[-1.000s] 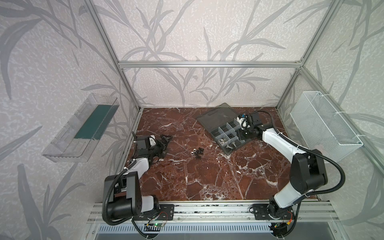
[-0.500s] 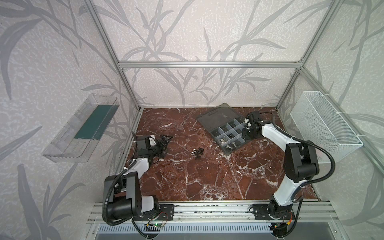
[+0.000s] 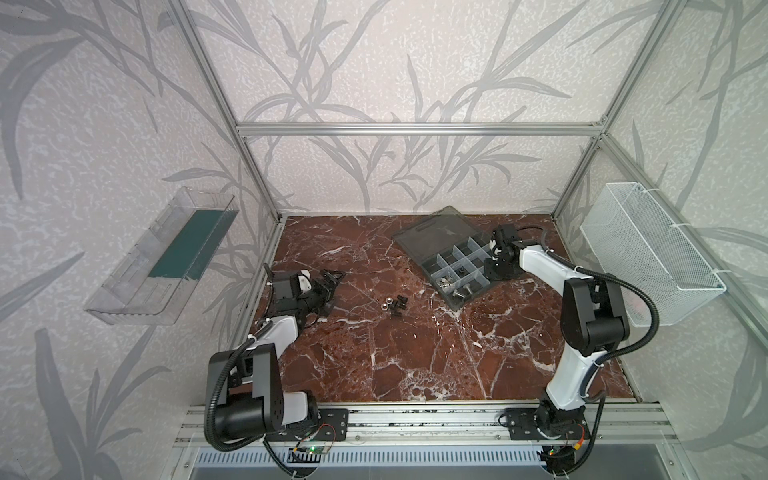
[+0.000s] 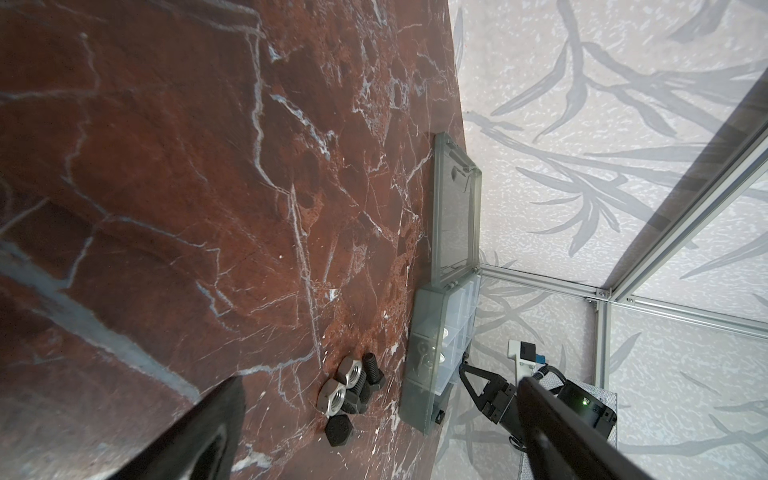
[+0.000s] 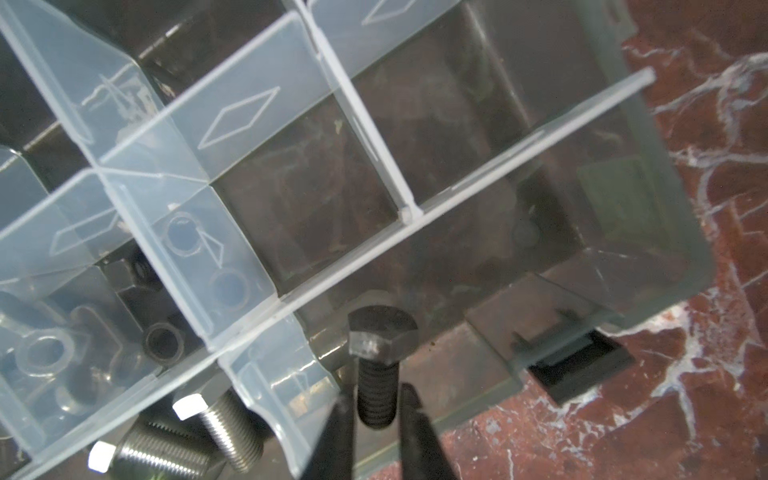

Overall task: Sort the screws and nuts into containers
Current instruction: 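Lower the black bolt toward an organizer compartment with the right gripper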

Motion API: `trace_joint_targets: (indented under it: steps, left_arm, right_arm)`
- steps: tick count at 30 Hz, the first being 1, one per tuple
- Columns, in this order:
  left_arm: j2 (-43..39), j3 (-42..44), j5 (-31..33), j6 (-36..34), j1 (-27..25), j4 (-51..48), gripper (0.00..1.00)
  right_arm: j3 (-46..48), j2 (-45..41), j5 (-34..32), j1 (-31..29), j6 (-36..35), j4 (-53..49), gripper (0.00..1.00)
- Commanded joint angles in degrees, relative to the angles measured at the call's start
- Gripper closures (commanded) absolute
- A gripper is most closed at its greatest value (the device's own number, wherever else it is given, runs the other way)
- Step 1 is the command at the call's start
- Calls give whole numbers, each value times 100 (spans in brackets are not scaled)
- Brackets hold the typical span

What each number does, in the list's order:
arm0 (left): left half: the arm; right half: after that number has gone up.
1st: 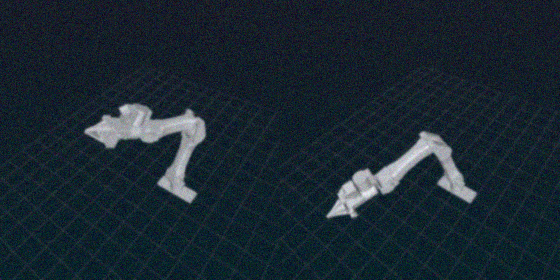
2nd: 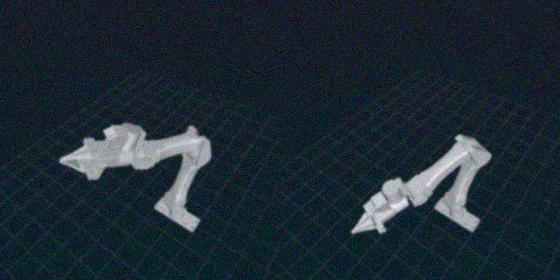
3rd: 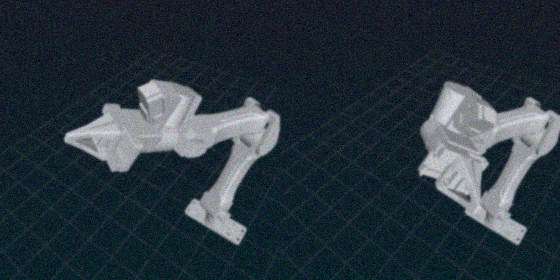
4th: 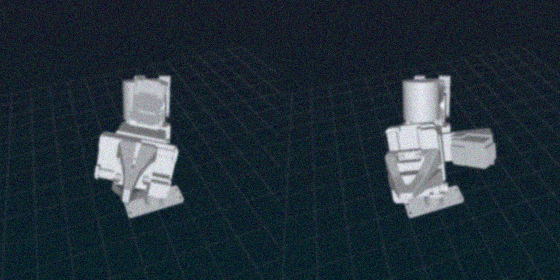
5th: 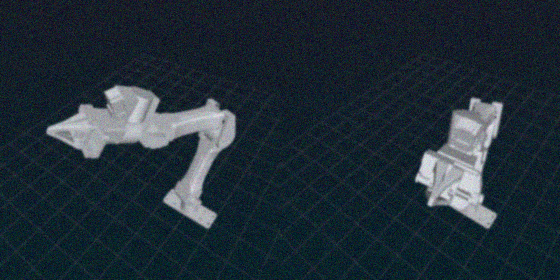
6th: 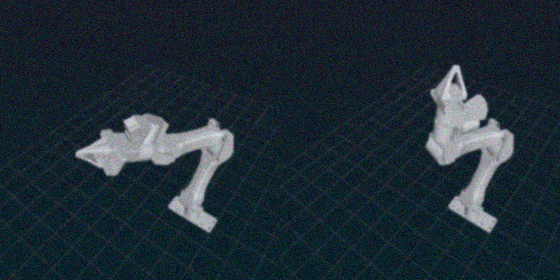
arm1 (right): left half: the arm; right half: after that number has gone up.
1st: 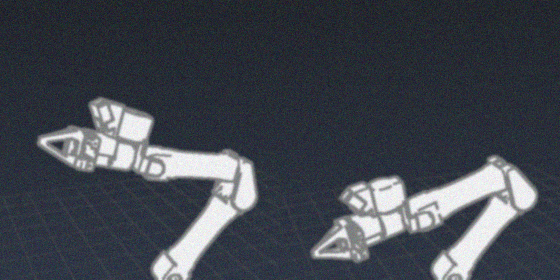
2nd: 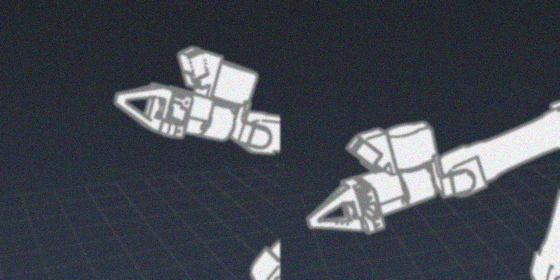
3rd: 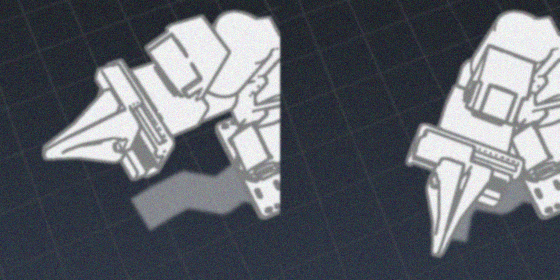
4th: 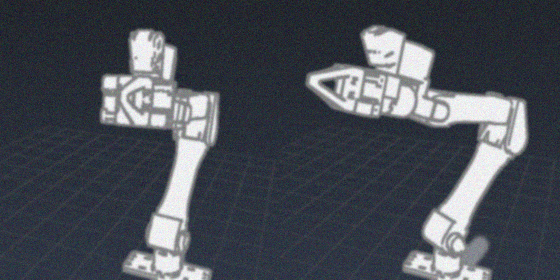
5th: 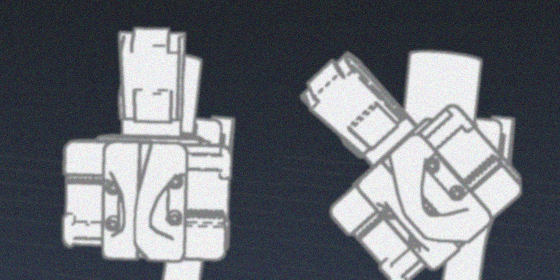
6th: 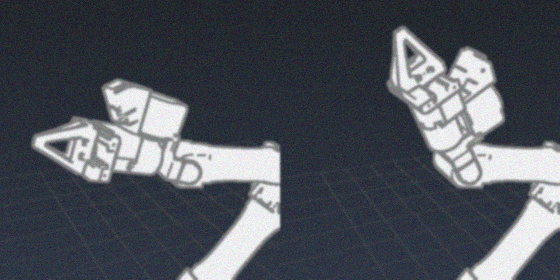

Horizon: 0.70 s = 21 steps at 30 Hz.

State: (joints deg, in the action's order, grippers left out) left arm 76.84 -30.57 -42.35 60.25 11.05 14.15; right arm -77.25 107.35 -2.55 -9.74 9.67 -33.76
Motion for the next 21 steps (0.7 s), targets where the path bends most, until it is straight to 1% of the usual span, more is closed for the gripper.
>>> trace_joint_targets:
  steps: [1, 7, 9, 12, 13, 15, 18, 21]
  left_arm:
    - [-90, -9, -98, 77, 43, 132, 1]
    - [-111, -12, -99, 84, 41, 129, 0]
    - [-99, -28, -98, 86, 45, 125, 0]
    - [-65, -52, -109, 109, 43, 161, 0]
    - [-56, -46, -115, 118, 38, 179, 0]
    - [-36, -46, -126, 135, 38, 201, 1]
    - [-13, -29, -133, 154, 37, 241, 0]
    - [14, -19, -161, 181, 38, 268, 0]
  right_arm:
    - [-150, -100, 4, 26, 25, -92, 60]
    - [-409, -611, 469, 10, -354, -529, 43]
    - [-347, -919, 1024, 13, -531, -502, 39]
    - [-102, -1459, 2234, -71, -789, -237, 37]
    - [-1, -1584, 2491, -161, -825, -119, 36]
    - [239, -1806, 2776, -446, -950, 133, 34]
    - [487, -1919, 2862, -999, -1256, 333, 33]
    - [717, -1847, 2736, -1706, -1682, 651, 33]
